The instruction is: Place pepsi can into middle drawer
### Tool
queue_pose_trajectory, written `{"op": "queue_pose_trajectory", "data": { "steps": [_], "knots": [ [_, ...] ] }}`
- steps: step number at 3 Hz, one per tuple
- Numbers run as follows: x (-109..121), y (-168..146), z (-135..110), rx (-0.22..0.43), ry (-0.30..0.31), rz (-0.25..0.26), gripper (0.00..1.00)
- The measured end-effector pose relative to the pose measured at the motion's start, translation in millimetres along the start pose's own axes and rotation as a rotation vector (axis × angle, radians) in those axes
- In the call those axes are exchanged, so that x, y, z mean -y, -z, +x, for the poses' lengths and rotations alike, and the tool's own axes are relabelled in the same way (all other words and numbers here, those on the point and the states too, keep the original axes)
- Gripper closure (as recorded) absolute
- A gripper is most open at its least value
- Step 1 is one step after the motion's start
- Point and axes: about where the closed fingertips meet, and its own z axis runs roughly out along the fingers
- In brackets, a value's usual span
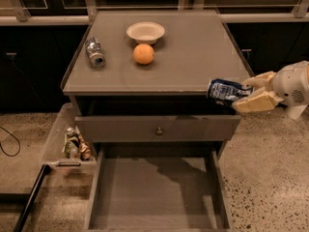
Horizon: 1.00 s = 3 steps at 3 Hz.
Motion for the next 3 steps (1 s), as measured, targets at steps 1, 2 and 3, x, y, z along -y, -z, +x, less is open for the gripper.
{"op": "queue_pose_trajectory", "data": {
  "steps": [1,2,3],
  "knots": [
    [-7.9,-12.6,10.7,-0.009,-0.009,0.010,1.00],
    [-36.0,-54.5,51.8,-0.037,-0.065,-0.019,1.00],
    [-73.8,-105.8,95.5,-0.074,-0.055,-0.057,1.00]
  ]
}}
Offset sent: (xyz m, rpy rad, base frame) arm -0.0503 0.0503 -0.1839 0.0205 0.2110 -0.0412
